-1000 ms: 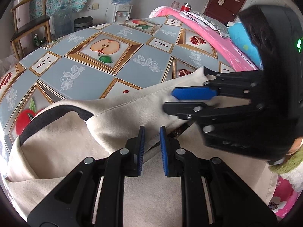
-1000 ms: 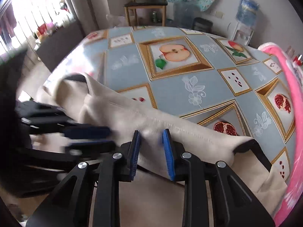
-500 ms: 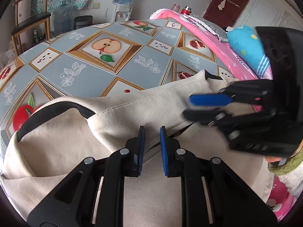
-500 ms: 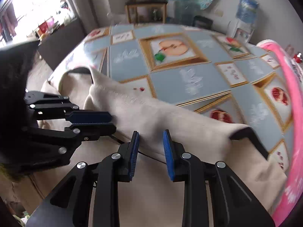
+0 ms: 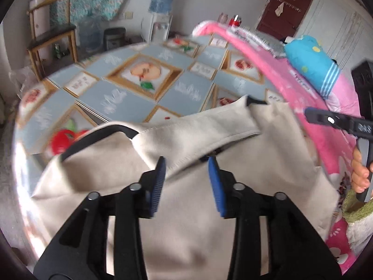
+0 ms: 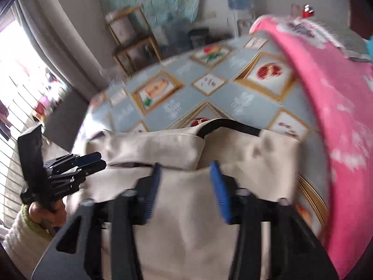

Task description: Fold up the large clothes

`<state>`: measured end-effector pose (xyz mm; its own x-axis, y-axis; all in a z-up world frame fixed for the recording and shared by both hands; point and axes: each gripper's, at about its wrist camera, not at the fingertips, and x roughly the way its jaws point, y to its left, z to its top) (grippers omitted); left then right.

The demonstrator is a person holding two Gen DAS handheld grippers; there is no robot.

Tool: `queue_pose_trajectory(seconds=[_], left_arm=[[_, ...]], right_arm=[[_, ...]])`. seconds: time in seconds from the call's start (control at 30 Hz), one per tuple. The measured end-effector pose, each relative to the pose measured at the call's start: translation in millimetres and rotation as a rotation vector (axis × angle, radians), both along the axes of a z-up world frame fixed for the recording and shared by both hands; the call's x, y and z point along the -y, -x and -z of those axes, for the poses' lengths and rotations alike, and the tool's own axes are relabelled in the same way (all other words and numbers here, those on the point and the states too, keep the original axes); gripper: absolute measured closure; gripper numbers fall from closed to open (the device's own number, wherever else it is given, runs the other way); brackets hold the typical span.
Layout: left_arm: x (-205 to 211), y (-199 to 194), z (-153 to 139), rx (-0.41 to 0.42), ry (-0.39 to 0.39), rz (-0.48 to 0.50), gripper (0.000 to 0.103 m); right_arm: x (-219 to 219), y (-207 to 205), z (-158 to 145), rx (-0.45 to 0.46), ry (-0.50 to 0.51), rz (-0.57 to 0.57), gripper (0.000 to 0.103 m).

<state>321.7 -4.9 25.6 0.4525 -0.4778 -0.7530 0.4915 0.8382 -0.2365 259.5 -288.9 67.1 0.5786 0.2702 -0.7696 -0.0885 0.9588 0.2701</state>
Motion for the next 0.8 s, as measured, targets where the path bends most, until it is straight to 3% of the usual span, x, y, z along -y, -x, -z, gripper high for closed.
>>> queue_pose_trajectory(seconds=[0.13, 0.23, 0.33, 0.5, 0.73, 0.8], left_arm=[[-12.7, 61.2, -41.6, 0.07, -0.06, -0.019, 0.034], [-16.6, 112.5, -53.2, 0.105, -0.124, -0.05, 0.02], [-16.5, 158.2, -45.7, 0.101, -0.138, -0.061, 0.016], [-3.9, 215.3, -3.0, 0.065, -0.186, -0.13, 0.015], [6.0, 222.1, 51.9, -0.03, -0.217, -0.228, 0.014], [0.5, 221.7, 56.2, -0.035, -0.186, -0.248, 0.012]], right_arm=[[-4.0, 74.1, -21.4, 0.064, 0.01, -0.008, 0.021], [-12.2, 129.3, -16.3, 0.088, 0.04, -0.008, 0.014], [-18.5, 166.8, 3.9, 0.051, 0.063, 0.006, 0.012], [-41.6, 194.6, 42.4, -0.012, 0.122, -0.007, 0.012], [-69.2, 187.5, 71.4, -0.004, 0.243, -0.03, 0.012], [-70.4, 182.9, 84.5, -0.012, 0.26, -0.02, 0.012]])
